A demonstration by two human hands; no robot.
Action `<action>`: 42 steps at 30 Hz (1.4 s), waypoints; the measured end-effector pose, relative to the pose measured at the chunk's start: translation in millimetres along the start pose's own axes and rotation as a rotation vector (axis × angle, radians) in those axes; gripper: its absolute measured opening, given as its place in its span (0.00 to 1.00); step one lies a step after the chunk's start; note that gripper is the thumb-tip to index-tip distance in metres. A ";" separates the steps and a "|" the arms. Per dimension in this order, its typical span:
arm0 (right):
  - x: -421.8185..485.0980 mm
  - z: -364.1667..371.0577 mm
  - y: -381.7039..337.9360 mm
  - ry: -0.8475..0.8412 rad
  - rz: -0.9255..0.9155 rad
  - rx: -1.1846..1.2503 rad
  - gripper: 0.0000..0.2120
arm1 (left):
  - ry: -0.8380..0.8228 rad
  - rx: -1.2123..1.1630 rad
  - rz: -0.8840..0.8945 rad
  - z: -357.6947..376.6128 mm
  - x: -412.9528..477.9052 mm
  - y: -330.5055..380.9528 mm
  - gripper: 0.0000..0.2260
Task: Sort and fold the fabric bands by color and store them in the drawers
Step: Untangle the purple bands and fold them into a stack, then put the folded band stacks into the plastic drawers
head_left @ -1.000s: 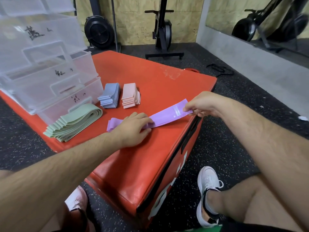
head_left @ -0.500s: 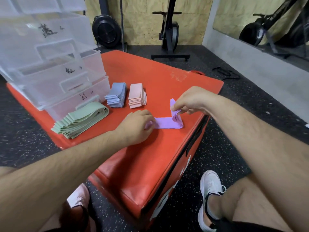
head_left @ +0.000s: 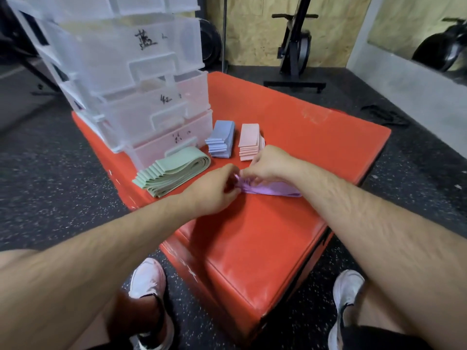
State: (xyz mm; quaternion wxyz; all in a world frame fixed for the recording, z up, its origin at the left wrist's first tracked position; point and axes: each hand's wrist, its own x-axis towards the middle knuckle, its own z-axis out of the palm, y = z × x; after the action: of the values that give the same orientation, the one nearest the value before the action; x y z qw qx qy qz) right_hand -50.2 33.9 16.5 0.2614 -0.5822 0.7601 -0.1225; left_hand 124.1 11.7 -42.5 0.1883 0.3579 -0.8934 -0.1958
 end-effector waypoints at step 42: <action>56.4 52.0 -89.7 0.063 -0.309 -0.085 0.08 | 0.184 0.337 -0.220 -65.4 -26.1 -86.8 0.04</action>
State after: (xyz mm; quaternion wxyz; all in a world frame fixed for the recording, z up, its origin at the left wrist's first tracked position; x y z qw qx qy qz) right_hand 41.0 -39.7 2.8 0.1906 -0.6984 0.6740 -0.1473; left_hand 221.9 -41.7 -34.0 0.1841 0.4961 -0.8480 -0.0296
